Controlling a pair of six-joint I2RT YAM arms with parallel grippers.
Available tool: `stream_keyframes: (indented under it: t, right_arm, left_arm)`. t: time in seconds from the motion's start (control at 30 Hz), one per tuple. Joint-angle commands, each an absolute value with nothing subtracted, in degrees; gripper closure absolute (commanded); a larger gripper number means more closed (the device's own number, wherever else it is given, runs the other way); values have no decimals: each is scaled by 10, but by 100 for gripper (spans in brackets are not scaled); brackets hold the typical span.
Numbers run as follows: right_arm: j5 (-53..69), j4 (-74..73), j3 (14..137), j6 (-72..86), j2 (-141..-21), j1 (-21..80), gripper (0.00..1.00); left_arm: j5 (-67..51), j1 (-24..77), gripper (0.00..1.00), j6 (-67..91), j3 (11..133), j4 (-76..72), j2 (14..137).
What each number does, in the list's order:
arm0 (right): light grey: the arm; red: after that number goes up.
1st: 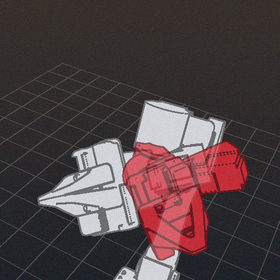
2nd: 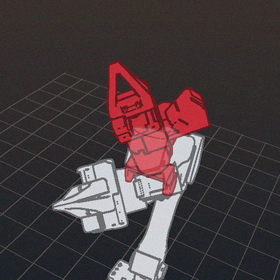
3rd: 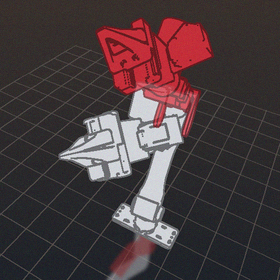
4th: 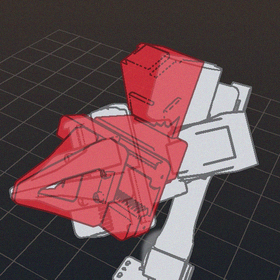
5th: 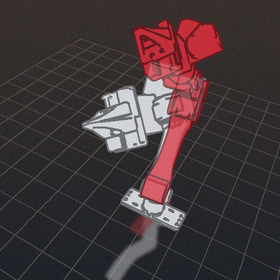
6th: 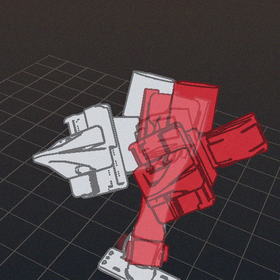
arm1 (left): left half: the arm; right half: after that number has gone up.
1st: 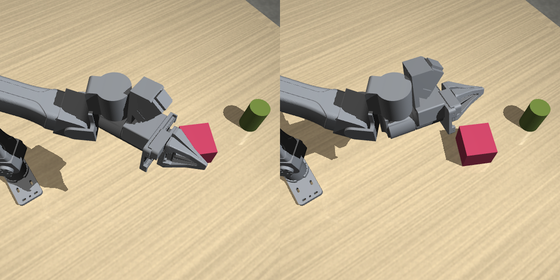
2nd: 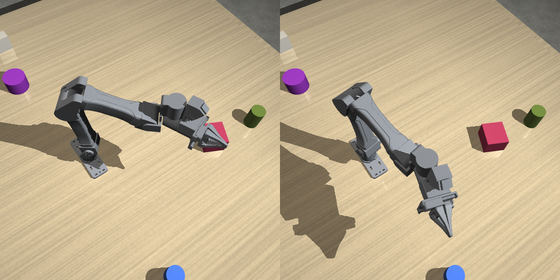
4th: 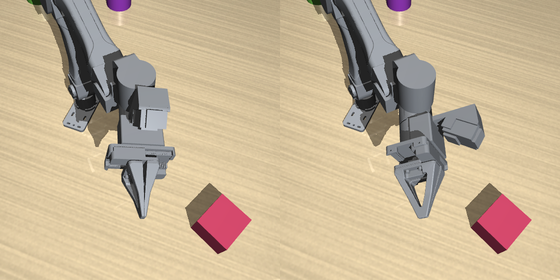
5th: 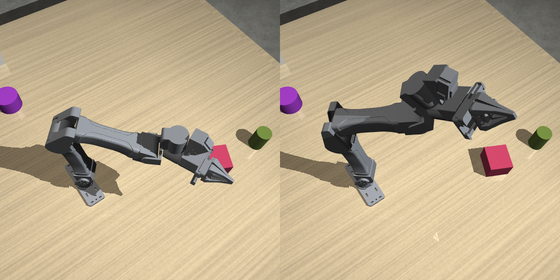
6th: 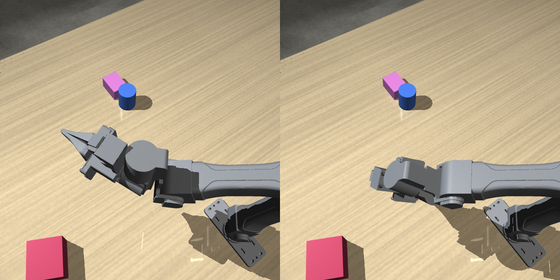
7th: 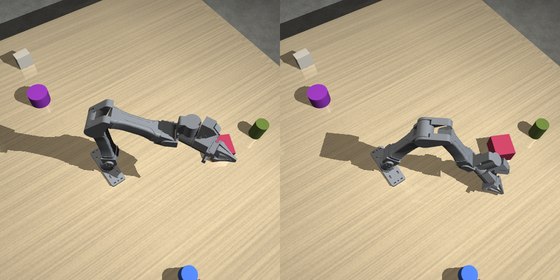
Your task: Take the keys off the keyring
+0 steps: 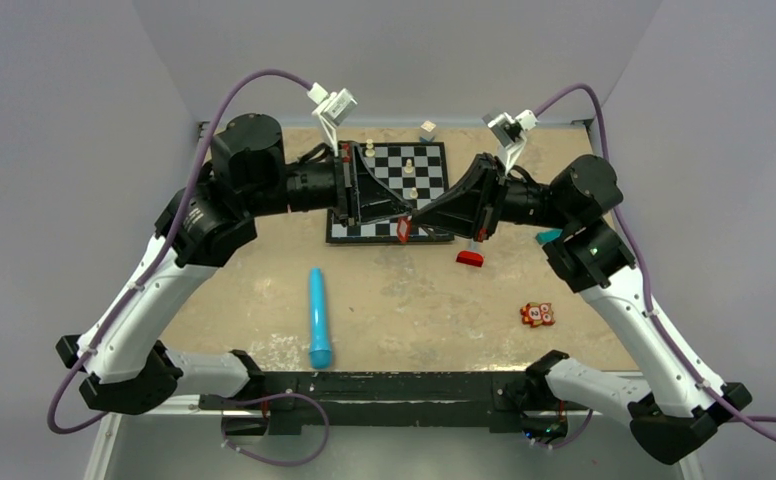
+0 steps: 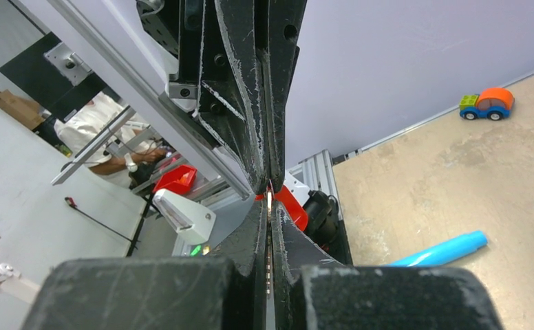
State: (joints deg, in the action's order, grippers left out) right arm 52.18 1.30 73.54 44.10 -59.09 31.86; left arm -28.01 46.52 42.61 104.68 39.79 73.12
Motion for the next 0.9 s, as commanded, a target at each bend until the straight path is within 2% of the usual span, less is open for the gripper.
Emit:
stream_keyframes:
  t: [0.0, 0.57, 0.87]
  right_arm:
    - [513, 67, 726, 460, -577, 320, 100]
    - [439, 186, 726, 543, -585, 320, 100]
    - [439, 200, 731, 551, -594, 321, 100]
  left_arm:
    - [-284, 466, 100, 450, 1032, 351, 719]
    - [-164, 483, 100, 487, 961, 257, 661]
    - [-173, 493, 100, 485, 960, 256, 671]
